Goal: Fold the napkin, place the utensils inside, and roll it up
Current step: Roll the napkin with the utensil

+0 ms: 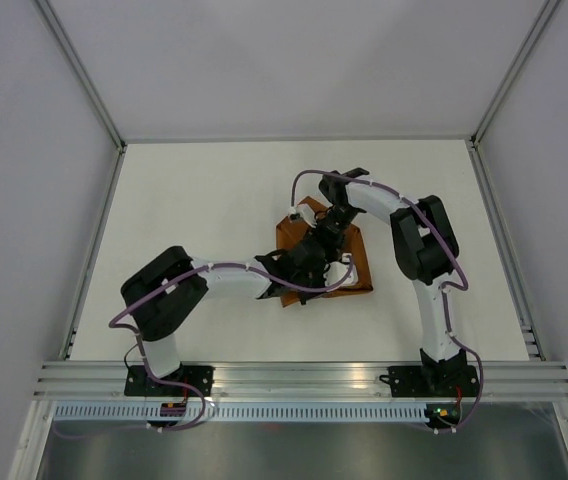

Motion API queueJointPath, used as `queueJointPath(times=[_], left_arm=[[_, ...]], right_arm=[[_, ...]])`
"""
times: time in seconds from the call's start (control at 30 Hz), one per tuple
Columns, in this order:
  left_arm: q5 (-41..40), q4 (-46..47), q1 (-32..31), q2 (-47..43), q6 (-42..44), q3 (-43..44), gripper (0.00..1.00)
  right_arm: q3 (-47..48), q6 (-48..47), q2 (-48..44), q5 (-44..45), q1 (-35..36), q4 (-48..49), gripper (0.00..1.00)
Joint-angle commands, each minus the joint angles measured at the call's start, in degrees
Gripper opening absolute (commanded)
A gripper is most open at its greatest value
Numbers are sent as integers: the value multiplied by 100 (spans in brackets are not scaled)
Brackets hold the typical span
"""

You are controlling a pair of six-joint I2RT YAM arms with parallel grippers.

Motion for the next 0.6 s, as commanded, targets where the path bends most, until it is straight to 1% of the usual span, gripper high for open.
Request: queueJointPath(times=[0.0,0.13,0.17,0.23,0.33,0.43,0.53,0.57], left_arm=[[730,-825,79,297,-294,65,2],[1143,-991,281,332,-416,179,2],[1370,-1044,386,350,-425,223,2],[1582,-1211,492,472,-504,373,2],[2012,-1439,720,675,-636,688,2],[2609,-1799,992,947,-759,979,2],[3032,-1941,1186,1193,-908,1216,2],[3277,-2028,1300,1298,-944,1269,2]], right_arm=[[88,161,-408,-159,-272,629,59],[26,459,-715,-343,-588,874,60],[-17,504,-768,-388,-650,988,60],[-96,740,-943,-458,-816,1173,60],[-281,838,-1233,-564,-1001,1454,60],[-798,979,-1619,-616,-1308,2016,61],[-1168,1005,-2032,-669,-1520,2298,61],[-1439,1014,-2130,-678,-1564,2499,61]])
